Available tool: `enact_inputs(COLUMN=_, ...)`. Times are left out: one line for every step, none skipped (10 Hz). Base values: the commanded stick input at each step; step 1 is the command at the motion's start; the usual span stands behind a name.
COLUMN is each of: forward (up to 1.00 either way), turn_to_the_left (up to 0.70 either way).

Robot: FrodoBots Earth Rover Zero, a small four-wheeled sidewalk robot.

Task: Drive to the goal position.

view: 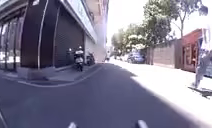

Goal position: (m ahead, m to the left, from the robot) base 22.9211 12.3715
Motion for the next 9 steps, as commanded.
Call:
enact_inputs(forward=0.70, turn_to_the_left=0.00)
enact_inputs(forward=0.70, turn_to_the_left=0.00)
enact_inputs(forward=0.70, turn_to_the_left=0.00)
enact_inputs(forward=0.70, turn_to_the_left=0.00)
enact_inputs(forward=0.70, turn_to_the_left=0.00)
enact_inputs(forward=0.70, turn_to_the_left=0.00)
enact_inputs(forward=0.70, turn_to_the_left=0.00)
enact_inputs(forward=0.70, turn_to_the_left=0.00)
enact_inputs(forward=0.70, turn_to_the_left=0.00)
